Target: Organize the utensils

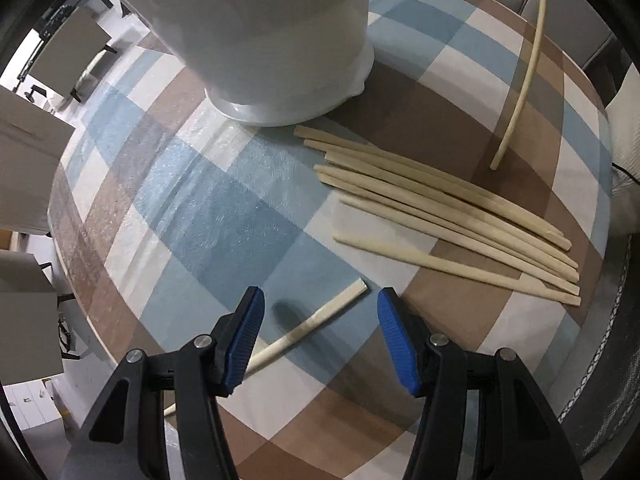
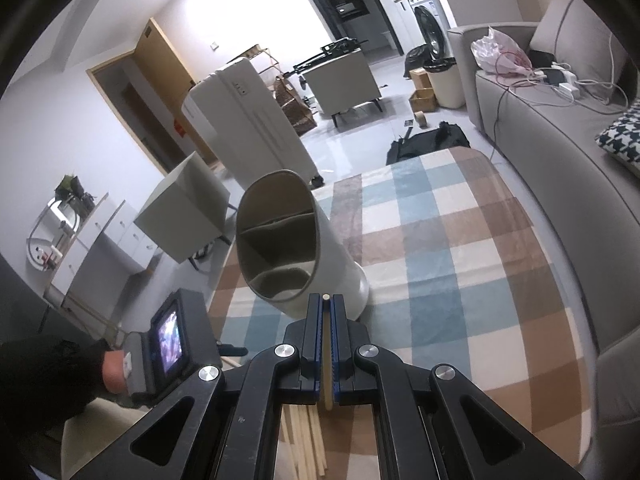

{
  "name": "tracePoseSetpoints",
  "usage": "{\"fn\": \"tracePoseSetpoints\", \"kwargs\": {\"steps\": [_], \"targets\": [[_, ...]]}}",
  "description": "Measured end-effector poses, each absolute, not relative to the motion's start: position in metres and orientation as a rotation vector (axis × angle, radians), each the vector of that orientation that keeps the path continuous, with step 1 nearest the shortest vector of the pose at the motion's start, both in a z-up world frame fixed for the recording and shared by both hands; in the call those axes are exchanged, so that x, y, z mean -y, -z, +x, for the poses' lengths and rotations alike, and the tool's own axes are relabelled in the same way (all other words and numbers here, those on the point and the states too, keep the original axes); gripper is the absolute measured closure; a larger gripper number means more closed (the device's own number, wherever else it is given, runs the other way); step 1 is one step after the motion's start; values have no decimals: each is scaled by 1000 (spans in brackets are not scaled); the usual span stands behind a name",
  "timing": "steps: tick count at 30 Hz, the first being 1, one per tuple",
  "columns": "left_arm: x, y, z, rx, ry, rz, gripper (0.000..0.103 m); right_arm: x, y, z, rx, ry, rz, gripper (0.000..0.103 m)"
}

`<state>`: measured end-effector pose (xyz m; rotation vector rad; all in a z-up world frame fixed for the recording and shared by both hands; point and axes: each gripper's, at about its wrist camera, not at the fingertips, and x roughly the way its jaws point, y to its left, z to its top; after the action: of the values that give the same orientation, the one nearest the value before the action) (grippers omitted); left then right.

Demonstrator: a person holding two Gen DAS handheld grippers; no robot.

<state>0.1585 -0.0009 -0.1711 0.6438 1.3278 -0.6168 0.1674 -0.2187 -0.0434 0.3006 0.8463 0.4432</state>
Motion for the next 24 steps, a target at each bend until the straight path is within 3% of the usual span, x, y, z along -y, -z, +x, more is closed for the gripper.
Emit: {"fn": "tracePoseSetpoints", "kwargs": {"steps": [5,9,15,24], "targets": [[3,169,151,-1377,703,619,83,221,44,168,-843,-443,307,100],[8,166,139,-1384,739,632,98,223,43,168,-840,-443,316,100],[-2,153,145,-1323,619,547,101,223,41,167,-835,-445,311,100],[-14,76,143,-1110,500,301,101,220,39,164,-824,-452,320,100]]}}
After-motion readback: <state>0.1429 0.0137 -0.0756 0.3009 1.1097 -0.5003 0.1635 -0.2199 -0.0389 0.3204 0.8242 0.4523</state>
